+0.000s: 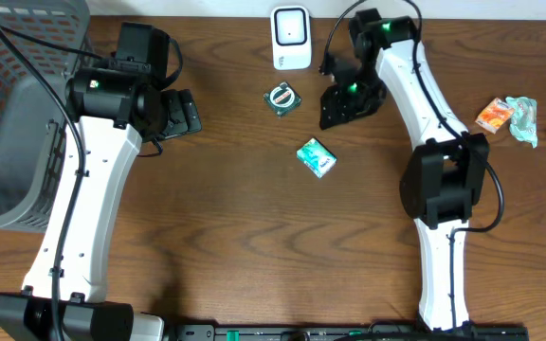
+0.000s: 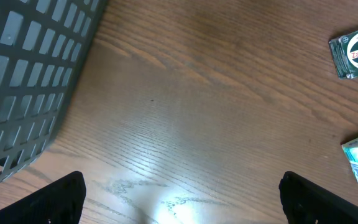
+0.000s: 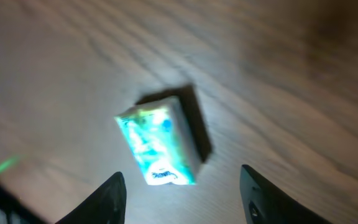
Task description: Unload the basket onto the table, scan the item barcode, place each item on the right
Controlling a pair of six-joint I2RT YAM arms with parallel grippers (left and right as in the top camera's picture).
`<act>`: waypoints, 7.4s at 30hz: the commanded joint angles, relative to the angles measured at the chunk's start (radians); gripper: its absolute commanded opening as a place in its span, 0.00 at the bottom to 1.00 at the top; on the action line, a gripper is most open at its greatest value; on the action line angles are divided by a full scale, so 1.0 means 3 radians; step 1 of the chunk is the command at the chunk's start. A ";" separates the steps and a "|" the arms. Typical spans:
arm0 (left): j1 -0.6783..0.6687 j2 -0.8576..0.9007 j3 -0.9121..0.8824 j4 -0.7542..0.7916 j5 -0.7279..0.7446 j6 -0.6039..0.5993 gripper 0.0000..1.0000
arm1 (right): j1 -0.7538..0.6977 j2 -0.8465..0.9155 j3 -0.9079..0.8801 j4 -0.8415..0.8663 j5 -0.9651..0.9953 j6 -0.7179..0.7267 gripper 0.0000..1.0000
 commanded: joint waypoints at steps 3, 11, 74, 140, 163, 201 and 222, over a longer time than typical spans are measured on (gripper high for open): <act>0.0009 -0.0023 0.0031 -0.0010 -0.0043 0.0032 0.98 | 0.0037 0.0076 -0.0446 0.0008 -0.0367 -0.0155 0.46; 0.0009 -0.0023 0.0031 -0.0010 -0.0043 0.0033 0.98 | 0.0100 0.0076 -0.1105 0.0453 -0.0570 -0.0114 0.54; 0.0009 -0.0023 0.0031 -0.0010 -0.0043 0.0032 0.98 | -0.0263 -0.0738 -0.1564 0.0894 -0.1733 -0.0006 0.01; 0.0009 -0.0023 0.0031 -0.0010 -0.0043 0.0033 0.98 | -0.0867 -0.0858 -0.1581 -0.0809 -0.3344 -0.2686 0.01; 0.0009 -0.0023 0.0031 -0.0010 -0.0043 0.0032 0.98 | -0.0828 -0.1078 -0.1581 -0.0807 -0.3409 -0.2651 0.01; 0.0009 -0.0023 0.0031 -0.0010 -0.0043 0.0033 0.98 | -0.0685 -0.1078 -0.1581 -0.0772 -0.3534 -0.2641 0.01; 0.0009 -0.0023 0.0031 -0.0010 -0.0043 0.0032 0.98 | -0.0680 -0.1078 -0.1581 -0.0745 -0.3532 -0.2642 0.01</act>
